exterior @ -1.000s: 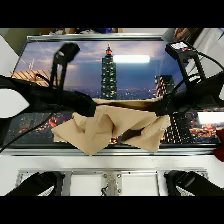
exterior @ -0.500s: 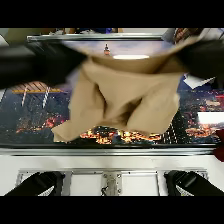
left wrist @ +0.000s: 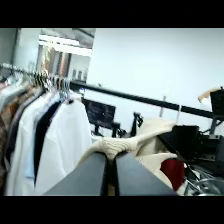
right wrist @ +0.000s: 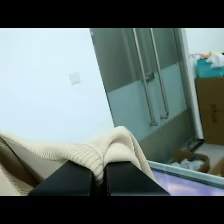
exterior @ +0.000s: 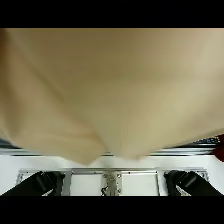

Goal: Fold the clothes and pants, and hang the long-sleeved shirts on hangers.

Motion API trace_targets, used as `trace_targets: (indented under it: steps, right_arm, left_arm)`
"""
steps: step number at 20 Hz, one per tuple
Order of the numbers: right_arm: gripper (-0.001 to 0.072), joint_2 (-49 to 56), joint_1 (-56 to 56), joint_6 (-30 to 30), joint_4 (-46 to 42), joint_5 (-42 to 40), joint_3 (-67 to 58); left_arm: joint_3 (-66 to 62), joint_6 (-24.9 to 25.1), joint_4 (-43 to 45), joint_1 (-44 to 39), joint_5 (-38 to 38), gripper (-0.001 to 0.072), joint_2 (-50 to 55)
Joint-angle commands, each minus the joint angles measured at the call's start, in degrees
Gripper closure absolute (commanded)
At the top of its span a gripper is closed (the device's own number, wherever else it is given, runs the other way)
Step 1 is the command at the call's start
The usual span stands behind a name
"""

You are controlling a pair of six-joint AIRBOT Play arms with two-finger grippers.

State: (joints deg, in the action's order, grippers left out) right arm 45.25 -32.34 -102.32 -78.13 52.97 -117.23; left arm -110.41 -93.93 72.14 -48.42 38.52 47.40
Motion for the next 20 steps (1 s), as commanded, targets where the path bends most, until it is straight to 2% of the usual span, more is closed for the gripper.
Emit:
trace_targets:
  steps: [1,4,7,8,11,13,16,20]
  right_arm:
    - [0.0682,1.8,0.0,-3.6,0.8,-1.5,0.4]
    - [0.0682,8.7,0.1,-7.3,-0.8,5.5,0.4]
    - [0.0682,17.2,1.5,-7.4,-10.5,15.6,0.4]
    - [0.0682,19.9,3.6,-6.1,-10.5,19.1,0.4]
    - [0.0682,28.2,10.1,0.1,-8.3,29.9,0.4]
    - [0.0683,32.0,11.2,3.0,-8.2,34.0,0.4]
    - [0.0683,33.9,11.1,3.2,-8.2,39.8,1.3]
    - [0.0683,29.9,8.3,2.8,-8.2,47.2,13.2]
  left_arm:
    - [0.7,-1.1,8.2,-0.8,-3.6,0.0685,1.2]
    - [-6.1,-5.3,14.8,4.6,8.7,0.0685,9.1]
    - [-7.4,-8.5,14.6,17.3,19.8,0.0685,16.9]
    - [-5.1,-9.2,14.2,21.0,22.4,0.0685,18.7]
    - [0.2,-8.2,2.7,28.8,30.0,0.0685,24.0]
    - [2.3,-5.0,-1.8,30.0,33.6,0.0685,27.0]
    - [7.8,-4.6,-1.2,29.0,37.6,0.0685,27.6]
    - [24.8,-1.8,-1.1,25.0,40.2,0.0685,21.8]
